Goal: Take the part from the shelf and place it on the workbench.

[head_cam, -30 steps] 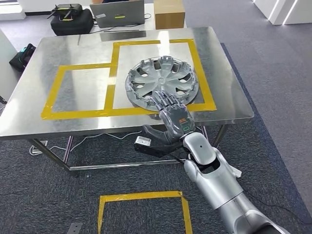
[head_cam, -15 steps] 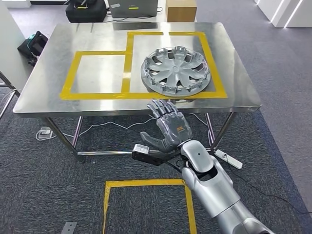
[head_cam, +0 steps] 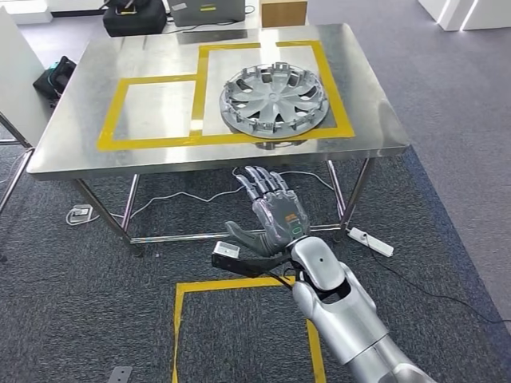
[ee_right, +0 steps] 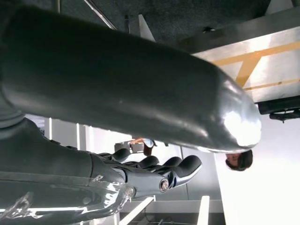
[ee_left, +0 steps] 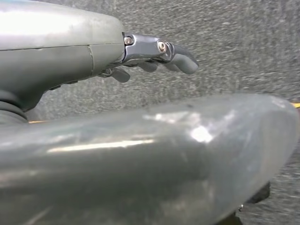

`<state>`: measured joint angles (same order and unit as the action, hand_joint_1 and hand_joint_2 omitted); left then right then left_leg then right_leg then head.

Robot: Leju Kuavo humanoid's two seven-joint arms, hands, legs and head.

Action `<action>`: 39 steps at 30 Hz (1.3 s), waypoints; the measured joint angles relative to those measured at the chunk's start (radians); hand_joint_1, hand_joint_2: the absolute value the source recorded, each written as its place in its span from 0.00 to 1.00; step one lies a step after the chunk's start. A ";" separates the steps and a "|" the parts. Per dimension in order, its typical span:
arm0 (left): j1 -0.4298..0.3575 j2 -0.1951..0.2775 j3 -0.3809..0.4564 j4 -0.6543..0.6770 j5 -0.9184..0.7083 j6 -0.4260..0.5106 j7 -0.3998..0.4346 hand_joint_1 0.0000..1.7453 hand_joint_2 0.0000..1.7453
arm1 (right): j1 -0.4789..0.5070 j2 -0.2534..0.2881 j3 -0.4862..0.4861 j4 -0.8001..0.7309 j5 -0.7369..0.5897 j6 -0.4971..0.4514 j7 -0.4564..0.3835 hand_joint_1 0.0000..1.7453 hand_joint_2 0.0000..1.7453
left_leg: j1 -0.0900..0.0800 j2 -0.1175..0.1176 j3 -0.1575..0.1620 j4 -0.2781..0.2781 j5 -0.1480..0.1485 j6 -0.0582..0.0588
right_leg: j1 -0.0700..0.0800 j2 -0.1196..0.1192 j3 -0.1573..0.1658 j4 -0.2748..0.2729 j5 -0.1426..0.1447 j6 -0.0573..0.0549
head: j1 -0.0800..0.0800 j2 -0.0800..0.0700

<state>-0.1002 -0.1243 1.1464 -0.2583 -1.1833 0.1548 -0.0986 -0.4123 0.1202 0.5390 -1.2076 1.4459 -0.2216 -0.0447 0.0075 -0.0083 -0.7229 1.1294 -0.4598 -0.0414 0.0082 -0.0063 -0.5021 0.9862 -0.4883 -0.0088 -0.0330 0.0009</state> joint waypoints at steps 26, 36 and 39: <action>0.005 -0.004 0.021 0.000 0.014 0.004 0.020 0.00 0.00 | 0.030 0.001 0.024 0.004 0.114 -0.026 0.056 0.00 0.00 | 0.003 -0.100 0.097 -0.145 0.084 0.023 | -0.007 0.067 -0.052 0.024 0.025 0.028 | 0.008 0.000; 0.010 0.004 0.028 0.002 0.011 0.006 0.029 0.00 0.00 | 0.033 0.001 0.053 -0.004 0.125 -0.030 0.076 0.00 0.00 | 0.006 0.029 0.061 0.004 0.008 -0.013 | -0.012 -0.059 -0.064 0.015 0.043 0.014 | -0.009 0.000; 0.005 0.003 0.030 0.002 0.010 0.004 0.029 0.00 0.00 | 0.028 0.000 0.061 -0.010 0.125 -0.032 0.089 0.00 0.00 | 0.000 0.076 0.137 -0.137 0.045 0.001 | -0.001 -0.088 -0.068 0.023 0.040 0.030 | -0.009 0.000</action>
<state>-0.0954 -0.1208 1.1763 -0.2561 -1.1732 0.1593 -0.0694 -0.3847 0.1202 0.6003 -1.2172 1.5707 -0.2538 0.0445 0.0076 0.0672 -0.5858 0.9920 -0.4149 -0.0405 0.0071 -0.0942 -0.5698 1.0090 -0.4487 0.0209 -0.0419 0.0008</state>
